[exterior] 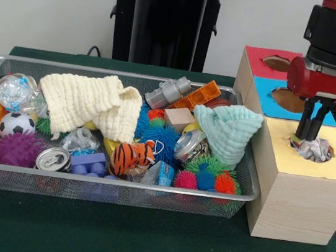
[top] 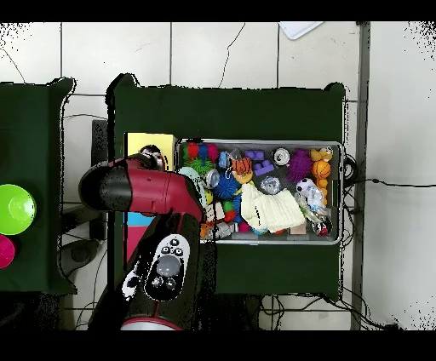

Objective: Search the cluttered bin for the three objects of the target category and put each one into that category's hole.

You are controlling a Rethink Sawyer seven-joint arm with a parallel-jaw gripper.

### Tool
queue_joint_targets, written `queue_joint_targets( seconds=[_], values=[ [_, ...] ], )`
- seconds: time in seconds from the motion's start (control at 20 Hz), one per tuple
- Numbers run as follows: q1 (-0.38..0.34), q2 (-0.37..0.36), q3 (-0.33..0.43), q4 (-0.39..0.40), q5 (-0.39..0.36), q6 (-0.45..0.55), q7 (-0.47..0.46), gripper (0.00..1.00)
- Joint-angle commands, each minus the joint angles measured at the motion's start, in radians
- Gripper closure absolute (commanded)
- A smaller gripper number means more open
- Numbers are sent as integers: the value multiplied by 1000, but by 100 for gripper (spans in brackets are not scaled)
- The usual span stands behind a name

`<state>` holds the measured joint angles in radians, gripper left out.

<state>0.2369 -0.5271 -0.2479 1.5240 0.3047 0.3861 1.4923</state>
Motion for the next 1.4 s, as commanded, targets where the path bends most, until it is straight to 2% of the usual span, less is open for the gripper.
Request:
queue_joint_targets(
  seconds=[0.05,0.35,0.8,0.95,1.1,1.4],
  values=[
    [-20,35,120,71,51,4,249,100],
    [-27,14,151,101,67,13,249,100],
    [-19,37,147,76,71,25,243,100],
    [-11,70,117,49,44,20,226,100],
    [-23,126,93,15,-11,1,165,100],
    [-33,142,72,6,-59,19,111,100]
  ],
)
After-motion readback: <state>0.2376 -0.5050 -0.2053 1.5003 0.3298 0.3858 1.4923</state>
